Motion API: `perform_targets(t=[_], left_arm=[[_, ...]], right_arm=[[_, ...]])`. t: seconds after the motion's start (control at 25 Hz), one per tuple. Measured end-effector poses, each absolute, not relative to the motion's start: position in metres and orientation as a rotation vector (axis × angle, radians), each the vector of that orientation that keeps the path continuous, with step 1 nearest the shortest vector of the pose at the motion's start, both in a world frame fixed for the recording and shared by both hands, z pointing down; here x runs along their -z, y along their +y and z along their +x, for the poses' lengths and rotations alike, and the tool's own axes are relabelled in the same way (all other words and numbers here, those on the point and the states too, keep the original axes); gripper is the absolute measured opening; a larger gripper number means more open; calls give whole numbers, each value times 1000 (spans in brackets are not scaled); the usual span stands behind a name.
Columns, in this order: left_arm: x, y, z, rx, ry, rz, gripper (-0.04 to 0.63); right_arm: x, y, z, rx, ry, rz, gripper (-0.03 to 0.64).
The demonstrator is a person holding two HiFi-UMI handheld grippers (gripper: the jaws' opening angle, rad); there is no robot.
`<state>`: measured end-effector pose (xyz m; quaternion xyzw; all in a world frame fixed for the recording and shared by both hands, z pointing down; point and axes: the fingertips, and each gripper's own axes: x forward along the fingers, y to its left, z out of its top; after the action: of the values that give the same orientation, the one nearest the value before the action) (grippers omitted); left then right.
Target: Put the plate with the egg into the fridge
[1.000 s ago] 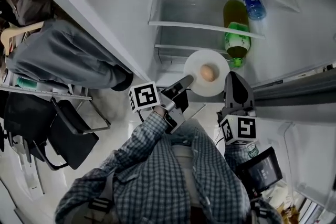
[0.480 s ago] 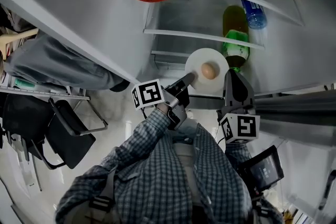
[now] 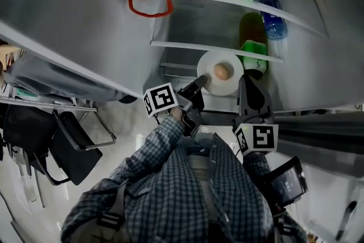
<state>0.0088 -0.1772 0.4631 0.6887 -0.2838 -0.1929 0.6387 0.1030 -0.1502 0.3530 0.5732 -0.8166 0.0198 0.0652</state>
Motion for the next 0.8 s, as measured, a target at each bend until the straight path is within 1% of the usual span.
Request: perform_targets(t=[0.8], left_arm=[[-496, -216, 12, 595, -784, 1441, 20]], right_arm=[[-361, -161, 124, -118, -2446, 1761, 5]])
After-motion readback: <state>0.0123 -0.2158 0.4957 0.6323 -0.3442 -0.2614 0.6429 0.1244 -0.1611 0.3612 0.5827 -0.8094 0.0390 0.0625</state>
